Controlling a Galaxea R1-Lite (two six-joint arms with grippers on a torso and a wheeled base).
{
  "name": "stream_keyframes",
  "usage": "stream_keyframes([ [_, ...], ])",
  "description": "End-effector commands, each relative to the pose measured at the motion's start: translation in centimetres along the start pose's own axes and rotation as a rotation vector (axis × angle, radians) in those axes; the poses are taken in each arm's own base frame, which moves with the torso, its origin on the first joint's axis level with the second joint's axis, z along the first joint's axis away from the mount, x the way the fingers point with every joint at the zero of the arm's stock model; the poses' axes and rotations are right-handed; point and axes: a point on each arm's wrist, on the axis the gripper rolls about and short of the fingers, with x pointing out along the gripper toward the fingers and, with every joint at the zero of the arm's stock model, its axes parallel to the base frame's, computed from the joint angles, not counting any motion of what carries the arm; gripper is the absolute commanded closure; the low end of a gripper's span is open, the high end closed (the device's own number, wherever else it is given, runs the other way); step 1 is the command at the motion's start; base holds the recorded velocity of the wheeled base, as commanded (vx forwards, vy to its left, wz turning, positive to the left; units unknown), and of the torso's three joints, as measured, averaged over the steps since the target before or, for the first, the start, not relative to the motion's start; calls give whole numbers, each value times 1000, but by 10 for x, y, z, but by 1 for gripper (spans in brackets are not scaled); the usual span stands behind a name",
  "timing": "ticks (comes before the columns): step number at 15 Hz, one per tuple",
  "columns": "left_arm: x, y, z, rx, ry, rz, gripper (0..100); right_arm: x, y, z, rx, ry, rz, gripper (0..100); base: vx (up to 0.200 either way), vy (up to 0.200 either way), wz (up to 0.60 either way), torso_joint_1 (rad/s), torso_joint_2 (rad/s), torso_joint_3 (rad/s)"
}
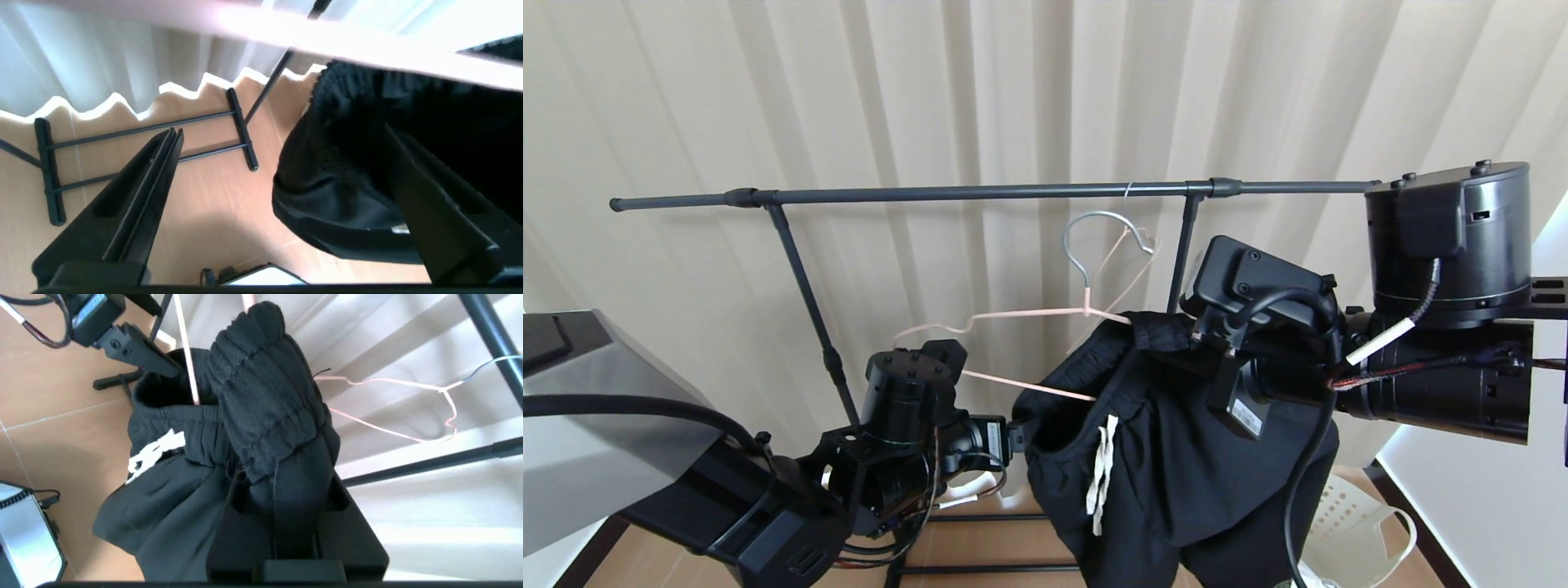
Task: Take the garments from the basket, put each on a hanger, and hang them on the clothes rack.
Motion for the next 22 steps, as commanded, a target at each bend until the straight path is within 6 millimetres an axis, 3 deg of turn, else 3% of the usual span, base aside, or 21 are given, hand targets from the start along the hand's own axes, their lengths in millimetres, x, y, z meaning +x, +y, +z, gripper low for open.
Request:
stream_keyframes([
  [1, 3, -2, -7, 8, 20, 7, 0, -6, -1, 3, -2, -15, -8, 100, 0, 0, 0, 0, 0, 0],
  [2, 5, -2, -9, 13, 25, 16, 100, -6, -1, 3, -2, -17, -9, 100, 0, 0, 0, 0, 0, 0],
  [8, 2, -2, -5, 12, -18, 19, 100, -6, -4, -5, 62, 5, -17, 100, 0, 0, 0, 0, 0, 0],
  [14, -14, 7, 18, 9, -109, 29, 100, -15, -11, -59, 219, 10, -6, 100, 0, 0, 0, 0, 0, 0],
  [15, -15, 9, 20, 5, -117, 33, 100, -15, -9, -77, 272, -7, 12, 100, 0, 0, 0, 0, 0, 0],
  [17, -15, 11, 22, 3, -122, 39, 100, -5, -11, -96, 299, -30, 44, 100, 0, 0, 0, 0, 0, 0],
  [22, -16, 21, 27, -11, -139, 66, 100, 10, -18, -112, 319, -15, 29, 100, 0, 0, 0, 0, 0, 0],
])
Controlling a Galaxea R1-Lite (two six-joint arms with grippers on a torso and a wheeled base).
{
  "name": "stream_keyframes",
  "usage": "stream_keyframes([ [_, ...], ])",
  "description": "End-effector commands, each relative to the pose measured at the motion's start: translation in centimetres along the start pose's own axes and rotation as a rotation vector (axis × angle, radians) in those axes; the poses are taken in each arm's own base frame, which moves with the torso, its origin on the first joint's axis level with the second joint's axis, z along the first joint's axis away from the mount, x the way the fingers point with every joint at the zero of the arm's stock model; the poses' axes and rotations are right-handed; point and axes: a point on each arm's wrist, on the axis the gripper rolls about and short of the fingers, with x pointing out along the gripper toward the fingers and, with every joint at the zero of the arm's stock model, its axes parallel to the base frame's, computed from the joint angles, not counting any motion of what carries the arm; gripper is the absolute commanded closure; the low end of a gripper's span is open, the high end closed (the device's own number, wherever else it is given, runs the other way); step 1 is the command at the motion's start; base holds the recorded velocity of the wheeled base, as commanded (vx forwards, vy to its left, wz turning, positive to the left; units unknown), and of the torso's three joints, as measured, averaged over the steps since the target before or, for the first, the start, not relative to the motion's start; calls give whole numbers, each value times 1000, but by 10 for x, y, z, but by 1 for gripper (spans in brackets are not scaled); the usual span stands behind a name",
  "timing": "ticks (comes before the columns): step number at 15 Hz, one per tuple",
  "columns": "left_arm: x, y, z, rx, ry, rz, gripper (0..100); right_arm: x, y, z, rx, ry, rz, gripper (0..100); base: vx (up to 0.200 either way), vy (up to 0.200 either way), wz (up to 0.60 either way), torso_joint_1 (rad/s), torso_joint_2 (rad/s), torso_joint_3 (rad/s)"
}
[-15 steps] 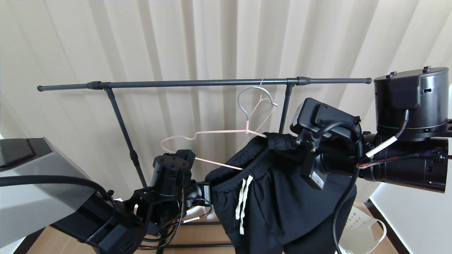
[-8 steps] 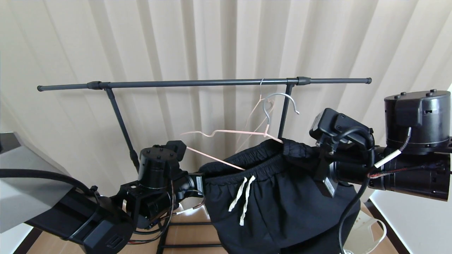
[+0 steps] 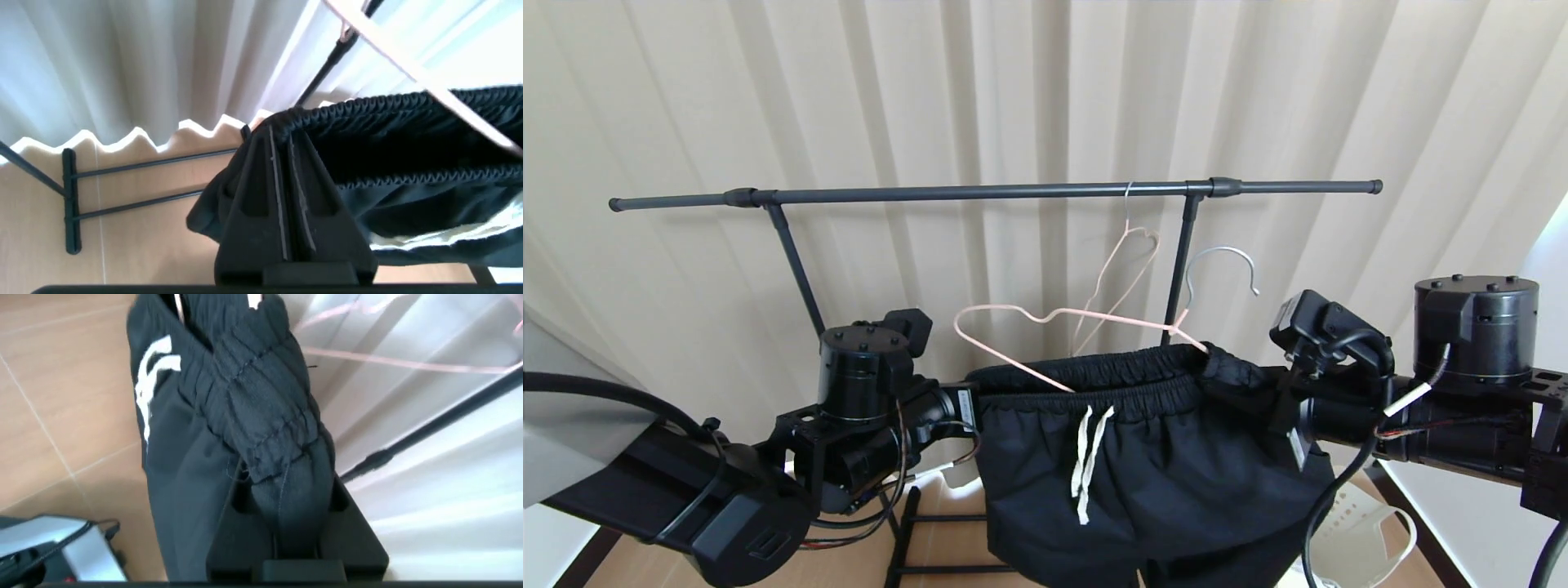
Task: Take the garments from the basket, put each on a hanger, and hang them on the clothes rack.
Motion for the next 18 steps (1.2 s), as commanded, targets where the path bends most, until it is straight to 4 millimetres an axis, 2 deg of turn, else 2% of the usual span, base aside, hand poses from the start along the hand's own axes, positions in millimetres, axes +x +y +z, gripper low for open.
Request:
stream_keyframes([
  [1, 1, 6, 3, -9, -8, 19, 100, 7, 2, -13, 12, 46, 25, 100, 0, 0, 0, 0, 0, 0],
  [10, 4, 27, 14, -16, -39, 79, 100, 13, 9, -33, -85, 120, 67, 100, 0, 0, 0, 0, 0, 0],
  [18, -2, 24, 32, -28, -99, 65, 100, 17, 13, -44, -140, 162, 91, 100, 0, 0, 0, 0, 0, 0],
])
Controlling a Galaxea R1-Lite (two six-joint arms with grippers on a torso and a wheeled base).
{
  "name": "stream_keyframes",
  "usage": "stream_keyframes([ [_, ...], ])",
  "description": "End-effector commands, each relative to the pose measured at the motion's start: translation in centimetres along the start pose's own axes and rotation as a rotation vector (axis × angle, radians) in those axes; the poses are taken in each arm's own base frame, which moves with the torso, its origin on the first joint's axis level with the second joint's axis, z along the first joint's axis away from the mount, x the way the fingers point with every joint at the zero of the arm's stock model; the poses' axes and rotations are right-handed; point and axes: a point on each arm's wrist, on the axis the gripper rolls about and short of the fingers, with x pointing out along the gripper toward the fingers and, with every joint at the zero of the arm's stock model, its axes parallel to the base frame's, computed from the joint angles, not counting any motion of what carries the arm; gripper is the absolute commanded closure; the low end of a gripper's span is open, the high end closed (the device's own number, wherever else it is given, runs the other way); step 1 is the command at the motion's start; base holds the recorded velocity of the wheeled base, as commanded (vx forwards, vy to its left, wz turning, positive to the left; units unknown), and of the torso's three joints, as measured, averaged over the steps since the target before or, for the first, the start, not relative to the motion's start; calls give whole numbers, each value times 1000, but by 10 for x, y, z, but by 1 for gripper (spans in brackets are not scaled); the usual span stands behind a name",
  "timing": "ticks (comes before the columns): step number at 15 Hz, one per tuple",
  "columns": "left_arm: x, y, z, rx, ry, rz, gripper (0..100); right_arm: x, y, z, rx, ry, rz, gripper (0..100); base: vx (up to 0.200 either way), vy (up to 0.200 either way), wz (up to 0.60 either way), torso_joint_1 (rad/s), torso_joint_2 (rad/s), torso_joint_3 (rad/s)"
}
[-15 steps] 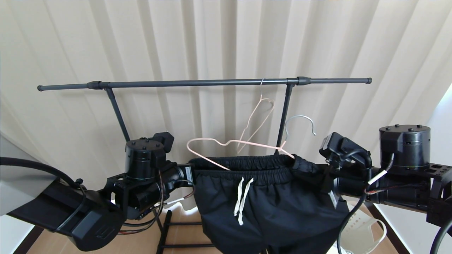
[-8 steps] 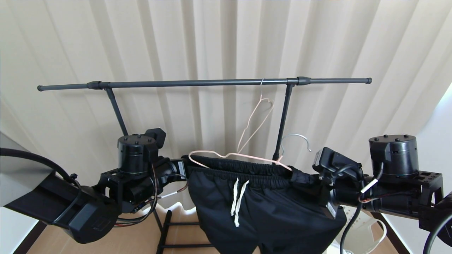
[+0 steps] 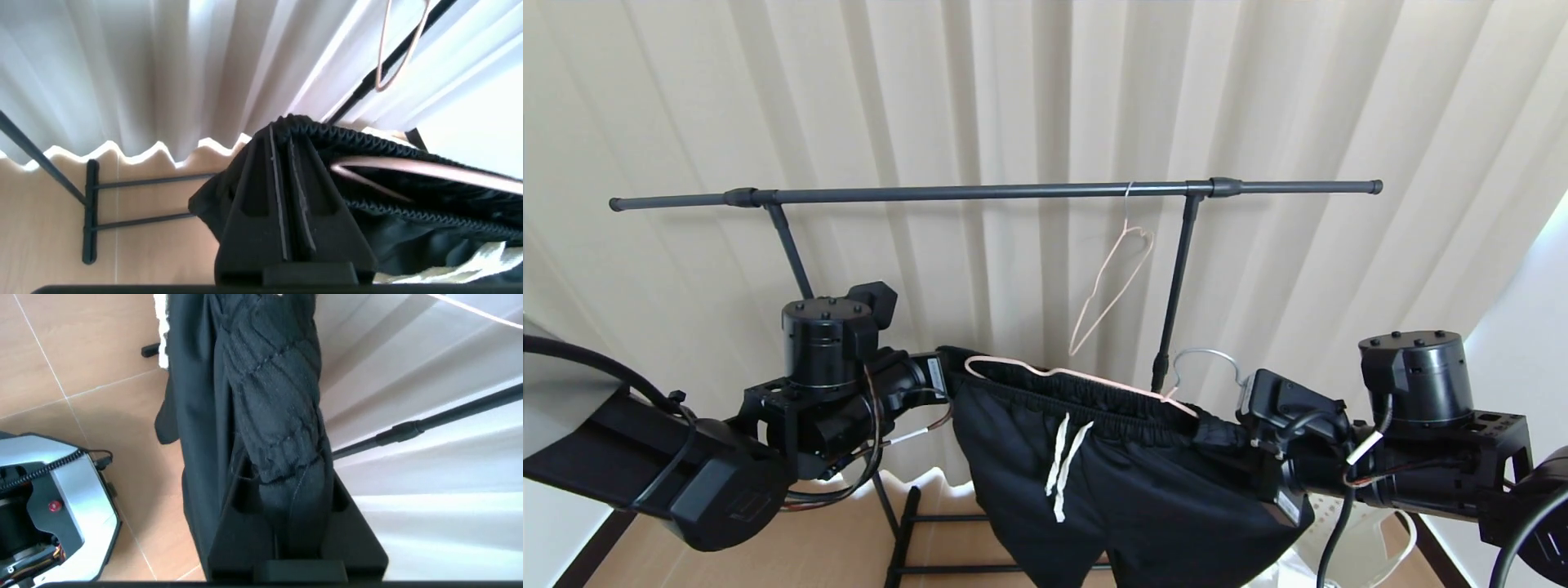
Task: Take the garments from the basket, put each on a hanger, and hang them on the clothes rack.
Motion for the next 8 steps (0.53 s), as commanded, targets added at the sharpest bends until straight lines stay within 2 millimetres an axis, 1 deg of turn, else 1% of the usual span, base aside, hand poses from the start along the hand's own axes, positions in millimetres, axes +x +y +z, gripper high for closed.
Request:
stream_keyframes([
  [1, -4, -4, 11, -5, -31, -12, 100, 3, 1, -2, 0, 10, 9, 100, 0, 0, 0, 0, 0, 0],
  [3, -6, -7, 19, 1, -13, -10, 100, 7, 2, -4, 1, 32, 3, 100, 0, 0, 0, 0, 0, 0],
  [5, -11, -14, 44, 12, 64, 16, 100, 9, 2, -3, -1, 42, -8, 100, 0, 0, 0, 0, 0, 0],
  [7, -11, -19, 55, 19, 102, 25, 100, 11, 2, -4, 2, 48, -4, 100, 0, 0, 0, 0, 0, 0],
  [8, -12, -29, 63, 34, 141, 18, 100, 11, 2, -4, 2, 48, -4, 100, 0, 0, 0, 0, 0, 0],
])
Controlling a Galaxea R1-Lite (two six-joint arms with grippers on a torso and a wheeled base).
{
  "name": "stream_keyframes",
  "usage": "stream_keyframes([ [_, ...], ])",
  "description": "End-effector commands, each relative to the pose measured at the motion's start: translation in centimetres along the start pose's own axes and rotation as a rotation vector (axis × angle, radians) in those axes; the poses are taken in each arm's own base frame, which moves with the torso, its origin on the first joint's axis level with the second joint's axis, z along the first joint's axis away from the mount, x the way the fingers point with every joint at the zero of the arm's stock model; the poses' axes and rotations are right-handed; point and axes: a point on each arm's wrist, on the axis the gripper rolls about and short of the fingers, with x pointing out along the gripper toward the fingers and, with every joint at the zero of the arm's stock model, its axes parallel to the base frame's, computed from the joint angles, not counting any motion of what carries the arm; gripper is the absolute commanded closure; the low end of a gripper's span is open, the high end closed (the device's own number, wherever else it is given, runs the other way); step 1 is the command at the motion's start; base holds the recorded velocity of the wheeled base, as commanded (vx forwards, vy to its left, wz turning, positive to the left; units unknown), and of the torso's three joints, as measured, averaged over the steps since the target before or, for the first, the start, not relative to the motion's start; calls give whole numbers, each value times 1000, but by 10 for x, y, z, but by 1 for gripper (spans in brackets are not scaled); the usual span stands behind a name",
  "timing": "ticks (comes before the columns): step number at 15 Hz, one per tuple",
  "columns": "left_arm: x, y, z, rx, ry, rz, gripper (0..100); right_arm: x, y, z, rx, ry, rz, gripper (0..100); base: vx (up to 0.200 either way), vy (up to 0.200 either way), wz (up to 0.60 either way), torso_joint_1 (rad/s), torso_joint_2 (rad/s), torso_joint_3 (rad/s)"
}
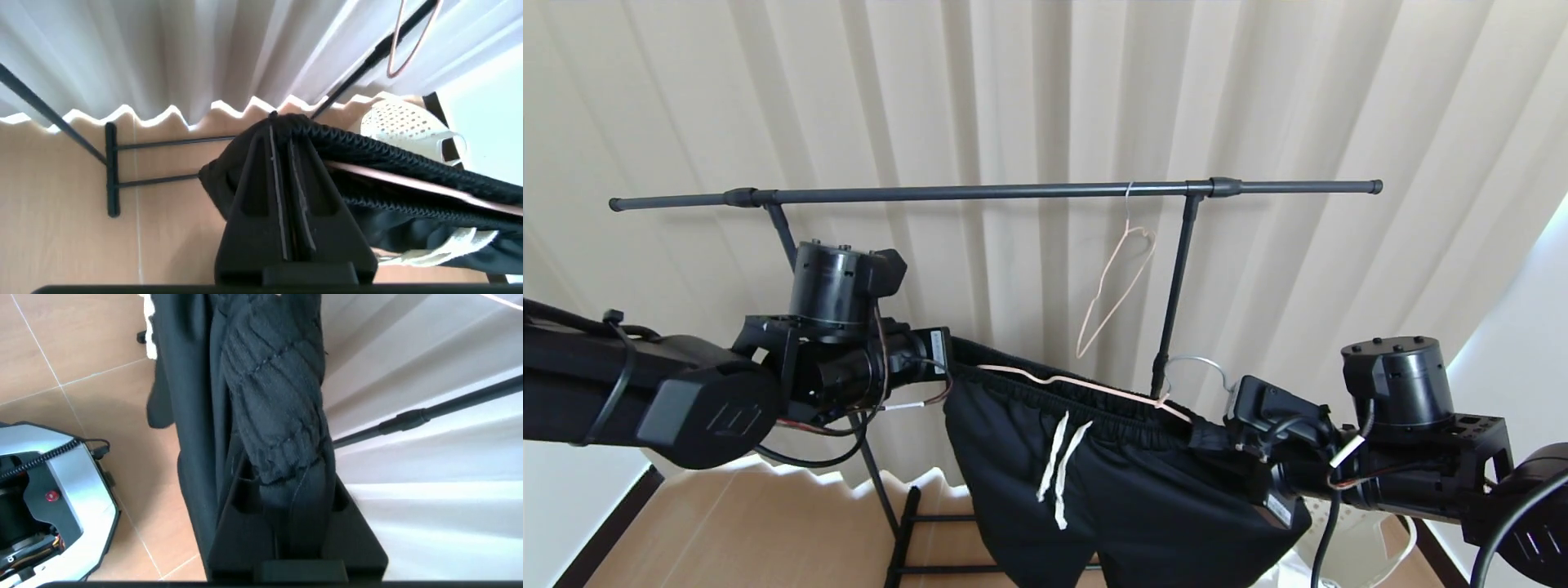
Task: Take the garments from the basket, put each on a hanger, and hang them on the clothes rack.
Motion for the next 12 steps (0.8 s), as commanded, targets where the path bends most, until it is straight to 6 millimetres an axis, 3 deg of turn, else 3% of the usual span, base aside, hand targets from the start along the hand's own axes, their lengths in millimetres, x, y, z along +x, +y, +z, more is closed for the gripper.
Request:
stream_keyframes([
  [1, -12, -20, 28, 19, 9, -28, 100, 4, -1, -1, 2, 7, 6, 100, 0, 0, 0, 0, 0, 0],
  [6, -34, -56, 45, 93, 180, -57, 100, 15, -6, 0, 15, 19, -8, 100, 0, 0, 0, 0, 0, 0],
  [12, -32, -83, 23, 94, 289, -94, 100, 22, -13, 26, 245, -37, -65, 100, 0, 0, 0, 0, 0, 0],
])
